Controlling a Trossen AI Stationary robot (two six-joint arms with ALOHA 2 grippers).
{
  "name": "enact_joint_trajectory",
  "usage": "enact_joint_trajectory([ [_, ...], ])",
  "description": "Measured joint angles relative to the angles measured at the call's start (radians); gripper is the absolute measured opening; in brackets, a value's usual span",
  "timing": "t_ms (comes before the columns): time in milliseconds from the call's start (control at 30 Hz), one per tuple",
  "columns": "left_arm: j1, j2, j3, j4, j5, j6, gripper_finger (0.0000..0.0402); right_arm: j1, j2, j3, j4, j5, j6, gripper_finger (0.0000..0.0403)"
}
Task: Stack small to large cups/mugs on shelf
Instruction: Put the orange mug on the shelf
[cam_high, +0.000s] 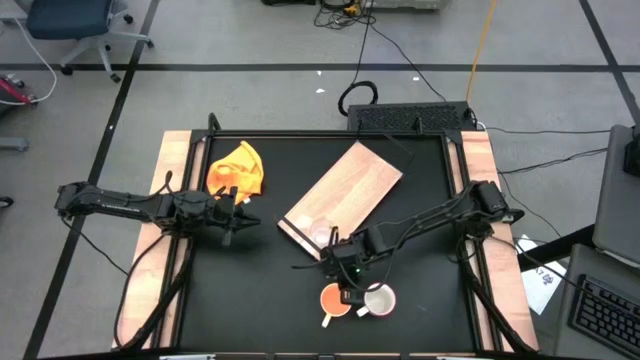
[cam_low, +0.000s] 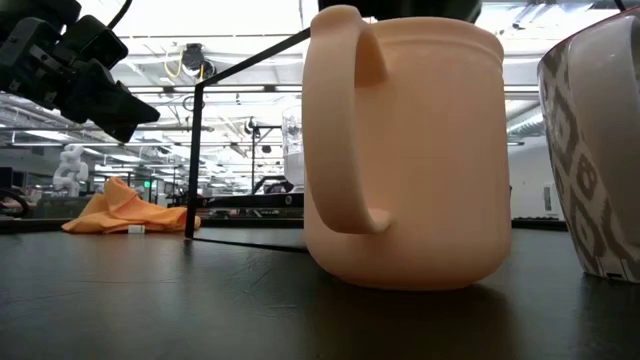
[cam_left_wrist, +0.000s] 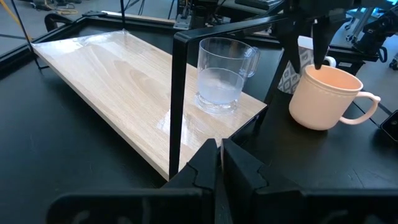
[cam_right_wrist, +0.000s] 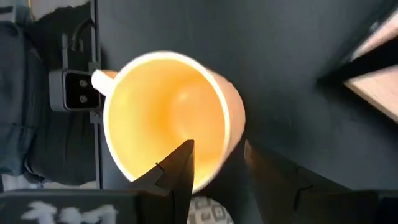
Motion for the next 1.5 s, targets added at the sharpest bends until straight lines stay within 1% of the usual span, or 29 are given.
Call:
enact_joint_trajectory([
  [733, 0.0, 0.0, 0.0, -0.016, 0.004, -0.002, 0.0026, 0.026, 0.003, 0.0, 0.015, 0.0, 0.018, 0.0132],
  [900, 0.0, 0.0, 0.0, -0.025, 0.004, -0.013, 0.0026, 0.027, 0.003, -0.019, 0.026, 0.0, 0.019, 0.0132],
  [1133, 0.0, 0.0, 0.0, -0.024, 0.003, -0.016, 0.0026, 0.016, 0.003, -0.08, 0.089, -0.001, 0.051, 0.0132],
  [1400, 0.0, 0.0, 0.0, -0.025, 0.003, -0.016, 0.0026, 0.004, 0.003, -0.092, 0.086, 0.0, 0.047, 0.0132],
  [1500, 0.0, 0.0, 0.0, -0.025, 0.003, -0.016, 0.0026, 0.003, 0.003, -0.093, 0.085, 0.0, 0.041, 0.0125],
])
